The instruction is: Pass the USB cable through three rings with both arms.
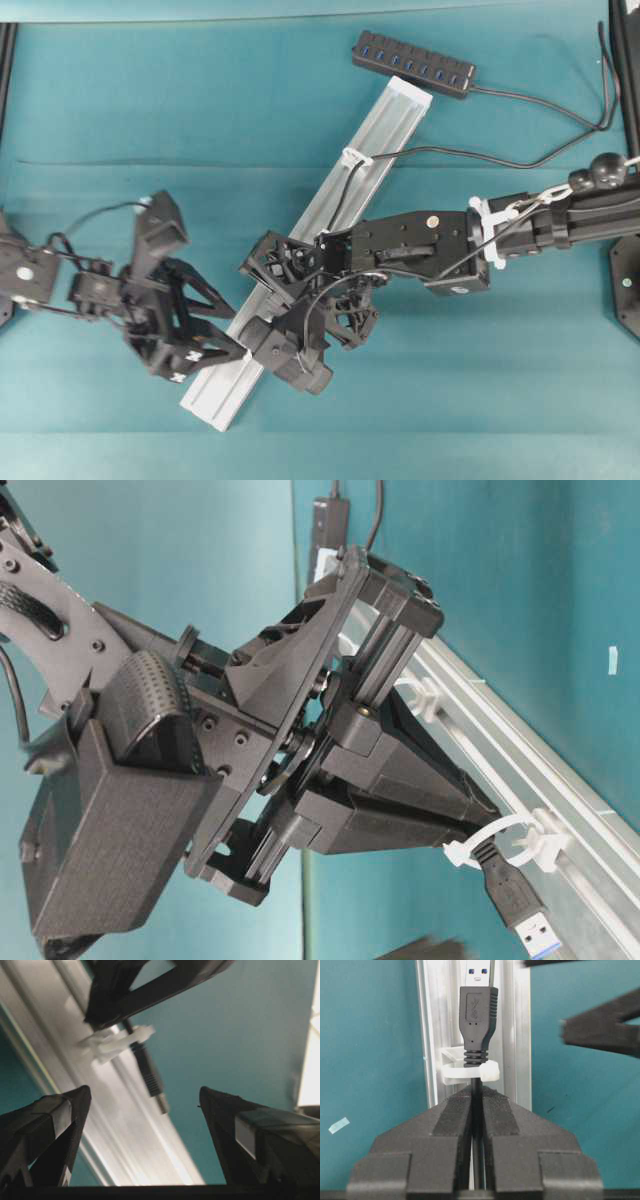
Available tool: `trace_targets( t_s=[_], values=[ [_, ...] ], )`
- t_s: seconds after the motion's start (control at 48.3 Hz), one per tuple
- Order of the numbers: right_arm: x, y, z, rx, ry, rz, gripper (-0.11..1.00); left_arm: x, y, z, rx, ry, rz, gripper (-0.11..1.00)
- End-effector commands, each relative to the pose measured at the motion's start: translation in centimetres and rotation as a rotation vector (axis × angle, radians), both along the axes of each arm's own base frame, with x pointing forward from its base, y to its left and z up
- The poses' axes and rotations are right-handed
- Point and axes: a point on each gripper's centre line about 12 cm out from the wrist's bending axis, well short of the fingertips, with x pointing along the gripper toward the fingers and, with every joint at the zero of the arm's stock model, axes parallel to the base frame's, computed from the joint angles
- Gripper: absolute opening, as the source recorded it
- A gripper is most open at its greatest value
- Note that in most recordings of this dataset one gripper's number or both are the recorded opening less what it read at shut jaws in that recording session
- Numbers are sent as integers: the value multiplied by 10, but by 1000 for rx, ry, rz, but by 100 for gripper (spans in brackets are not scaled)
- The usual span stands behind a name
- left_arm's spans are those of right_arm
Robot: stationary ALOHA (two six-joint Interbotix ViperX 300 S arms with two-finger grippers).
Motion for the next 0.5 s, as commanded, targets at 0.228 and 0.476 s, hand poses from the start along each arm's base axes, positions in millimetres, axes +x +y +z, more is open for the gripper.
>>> trace_targets(
  t_s=[0.228,0.476],
  values=[
    [2,-3,0,2,-6,-8,5,15,-4,-8,-18,-37,1,94],
    [2,-6,1,2,-8,-16,5,25,-6,-11,-20,-41,1,94]
  ],
)
